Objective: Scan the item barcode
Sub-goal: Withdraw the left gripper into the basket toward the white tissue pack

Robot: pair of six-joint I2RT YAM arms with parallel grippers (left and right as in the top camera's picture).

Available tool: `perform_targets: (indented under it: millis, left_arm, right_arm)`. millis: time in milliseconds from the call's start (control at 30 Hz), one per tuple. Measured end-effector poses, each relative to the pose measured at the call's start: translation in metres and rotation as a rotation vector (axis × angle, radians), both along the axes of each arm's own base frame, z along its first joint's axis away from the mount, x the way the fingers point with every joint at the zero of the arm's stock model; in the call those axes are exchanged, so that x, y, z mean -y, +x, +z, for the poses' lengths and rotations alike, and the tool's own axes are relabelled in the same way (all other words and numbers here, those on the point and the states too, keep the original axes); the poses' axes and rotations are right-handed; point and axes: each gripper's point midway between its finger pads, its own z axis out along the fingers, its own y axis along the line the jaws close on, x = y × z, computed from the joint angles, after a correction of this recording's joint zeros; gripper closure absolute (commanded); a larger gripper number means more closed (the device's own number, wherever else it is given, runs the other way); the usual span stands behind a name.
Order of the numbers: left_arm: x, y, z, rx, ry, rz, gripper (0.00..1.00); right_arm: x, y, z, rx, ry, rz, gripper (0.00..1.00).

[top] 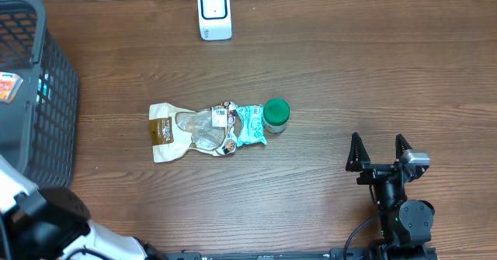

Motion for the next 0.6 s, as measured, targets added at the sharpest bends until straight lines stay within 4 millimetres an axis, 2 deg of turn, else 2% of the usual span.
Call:
perform_targets:
  millis: [133,200,333,433,600]
  left_arm:
    - [-0.021,0.029,-0.039,-0.031,0.009,-0.052,0.19]
    - [-0.031,0.049,-0.065,-0.039,0.008,-0.097,0.20]
    - [-0.044,0.072,-0.109,-0.059,-0.010,-0.142,0.20]
    - [-0.047,0.081,-0.155,-0.115,-0.053,-0.166,0.22]
    - [-0.048,0.081,-0.213,-0.206,-0.116,-0.177,0.23]
  right_arm:
    - [0.000,0.000,0.000,0.000,0.000,0.000,0.00]
    - [0.000,0.000,0.000,0.000,0.000,0.000,0.00]
    - [0.000,0.000,0.000,0.000,0.000,0.001,0.00]
    - [0.000,0.000,0.000,0.000,0.000,0.000,0.00]
    - [0.000,0.000,0.000,0.000,0.000,0.000,0.00]
